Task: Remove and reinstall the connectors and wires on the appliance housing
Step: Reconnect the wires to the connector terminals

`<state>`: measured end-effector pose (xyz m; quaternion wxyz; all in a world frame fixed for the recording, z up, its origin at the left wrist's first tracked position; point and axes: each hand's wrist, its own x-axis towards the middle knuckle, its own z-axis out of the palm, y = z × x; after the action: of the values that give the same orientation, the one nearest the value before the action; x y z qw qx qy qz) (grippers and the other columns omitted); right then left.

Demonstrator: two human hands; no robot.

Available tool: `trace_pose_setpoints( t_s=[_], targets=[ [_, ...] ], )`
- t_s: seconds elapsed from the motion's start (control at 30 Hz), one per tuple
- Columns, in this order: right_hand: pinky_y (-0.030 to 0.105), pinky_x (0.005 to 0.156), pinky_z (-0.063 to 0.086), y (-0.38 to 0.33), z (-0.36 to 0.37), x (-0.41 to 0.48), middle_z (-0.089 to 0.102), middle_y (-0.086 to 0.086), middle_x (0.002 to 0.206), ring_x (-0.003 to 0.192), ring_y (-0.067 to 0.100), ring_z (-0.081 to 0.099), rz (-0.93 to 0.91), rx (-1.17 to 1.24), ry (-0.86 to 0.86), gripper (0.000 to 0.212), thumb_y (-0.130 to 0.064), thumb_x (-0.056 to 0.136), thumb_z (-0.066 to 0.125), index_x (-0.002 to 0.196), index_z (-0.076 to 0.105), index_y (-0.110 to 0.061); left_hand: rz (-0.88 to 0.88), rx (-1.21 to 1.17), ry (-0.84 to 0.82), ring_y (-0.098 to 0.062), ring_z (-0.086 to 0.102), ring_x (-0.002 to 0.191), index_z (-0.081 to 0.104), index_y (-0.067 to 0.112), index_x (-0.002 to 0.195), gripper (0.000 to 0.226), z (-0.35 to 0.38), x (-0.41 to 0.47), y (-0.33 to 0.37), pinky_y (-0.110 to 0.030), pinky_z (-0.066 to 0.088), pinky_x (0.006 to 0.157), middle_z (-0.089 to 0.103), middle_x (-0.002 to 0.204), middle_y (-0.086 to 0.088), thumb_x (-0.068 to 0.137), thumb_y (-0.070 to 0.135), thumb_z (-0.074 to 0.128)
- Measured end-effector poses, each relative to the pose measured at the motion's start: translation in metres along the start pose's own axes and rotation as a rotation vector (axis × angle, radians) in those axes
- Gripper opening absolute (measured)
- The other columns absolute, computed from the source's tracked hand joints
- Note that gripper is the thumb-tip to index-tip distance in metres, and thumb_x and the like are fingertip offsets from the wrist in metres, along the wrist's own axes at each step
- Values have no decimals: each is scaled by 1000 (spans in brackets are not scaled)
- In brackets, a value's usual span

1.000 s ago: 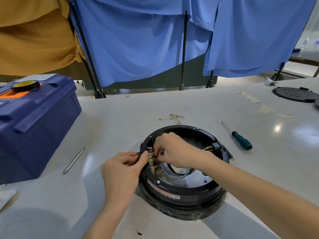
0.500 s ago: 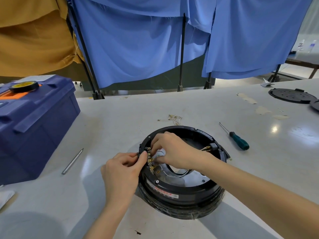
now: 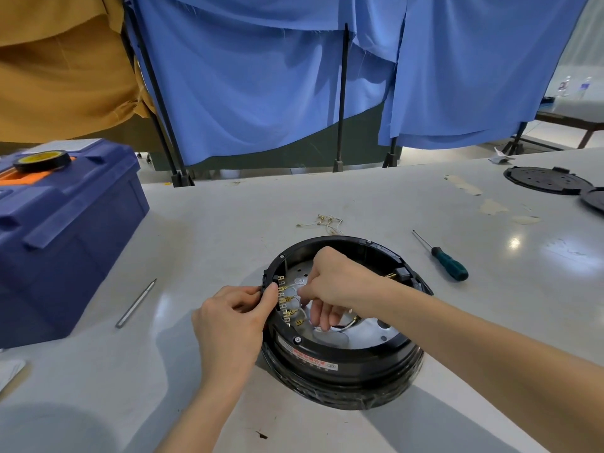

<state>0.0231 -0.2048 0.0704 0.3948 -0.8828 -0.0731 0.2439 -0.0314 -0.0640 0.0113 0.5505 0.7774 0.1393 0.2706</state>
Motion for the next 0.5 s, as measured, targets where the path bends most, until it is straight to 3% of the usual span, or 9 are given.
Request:
trace_pose_setpoints(
  t_s=[0.23,0.33,0.5],
  targets=[
    [18,30,35,2,21,6,58,19,50,26,20,47,108,364,112,12,3,94,53,96,56,14,16,11,7,-8,68,69,71,32,57,19,1,-1,1,-45,55,78,71,72,13,72,28,82],
    [16,28,33,3,29,12,55,17,44,23,18,45,172,500,156,13,3,94,53,83,56,11,18,13,11,-11,68,68,73,26,58,17,1,-1,0,-46,54,78,71,73,12,73,27,82],
    [13,28,28,4,29,16,52,11,37,21,12,40,236,611,162,9,4,93,55,88,60,10,25,23,25,-12,68,69,72,22,57,20,3,-2,-1,-47,53,79,71,74,11,74,25,82]
  ],
)
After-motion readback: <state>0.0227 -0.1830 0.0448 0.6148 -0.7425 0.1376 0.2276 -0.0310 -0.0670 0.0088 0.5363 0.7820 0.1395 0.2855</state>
